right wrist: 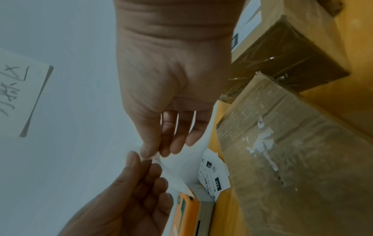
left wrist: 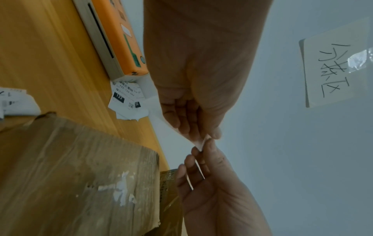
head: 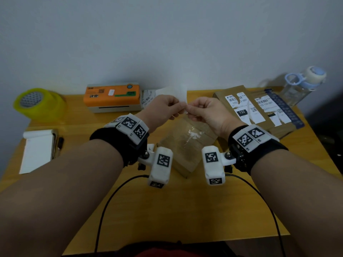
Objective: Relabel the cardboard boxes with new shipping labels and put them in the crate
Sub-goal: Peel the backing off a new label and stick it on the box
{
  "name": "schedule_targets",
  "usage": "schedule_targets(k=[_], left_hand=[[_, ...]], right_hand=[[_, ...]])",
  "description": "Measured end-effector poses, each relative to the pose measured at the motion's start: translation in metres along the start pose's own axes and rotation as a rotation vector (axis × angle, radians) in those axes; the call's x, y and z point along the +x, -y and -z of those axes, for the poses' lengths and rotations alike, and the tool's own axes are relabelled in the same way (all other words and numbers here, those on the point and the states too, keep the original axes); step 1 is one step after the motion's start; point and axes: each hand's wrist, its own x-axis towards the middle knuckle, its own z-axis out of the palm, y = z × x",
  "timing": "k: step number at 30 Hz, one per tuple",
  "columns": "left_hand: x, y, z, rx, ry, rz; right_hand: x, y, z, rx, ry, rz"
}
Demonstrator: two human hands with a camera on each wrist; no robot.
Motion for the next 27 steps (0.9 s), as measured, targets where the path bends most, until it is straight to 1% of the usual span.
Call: schedule_targets(k=[3,6,11,13,17,20,22,24,27], left_hand=[[-0.002,0.002,-0.003,-0.051,-0.024,-0.001],[-0.004,0.003,-0.002,-0.091,-0.017,-0.002],[-0.006,0.001,0.007,0.024,0.098,-0.009],[-0.007,0.000,0.011,0.072,0.124,-0.003],[-0.010,-0.001,0.008,0.030,0.064,0.000],[-0.009,0.000,0.003,0.062,0.022,-0.007],[-0.008,0.000,0.002,0.045,-0.004,-0.011],[-0.008,0.001,0.004,0.020,0.019,0.001],[-0.011,0.002,0.008,0.006,0.115,0.031]], right_hand=[[-0.001,-0.001,-0.003,0.017,-0.001,0.006],[-0.001,0.001,-0.003,0.017,0.020,0.004],[-0.003,0.002,0.004,-0.039,0.074,-0.038],[-0.003,0.003,0.006,-0.070,0.081,-0.054],[-0.003,0.003,0.004,-0.059,0.048,-0.041],[-0.002,0.004,-0.001,-0.048,0.043,-0.029],[-0.003,0.004,-0.001,-0.041,0.045,-0.032],[-0.004,0.004,0.001,-0.046,0.051,-0.048],[-0.007,0.006,0.006,-0.126,0.080,-0.075]])
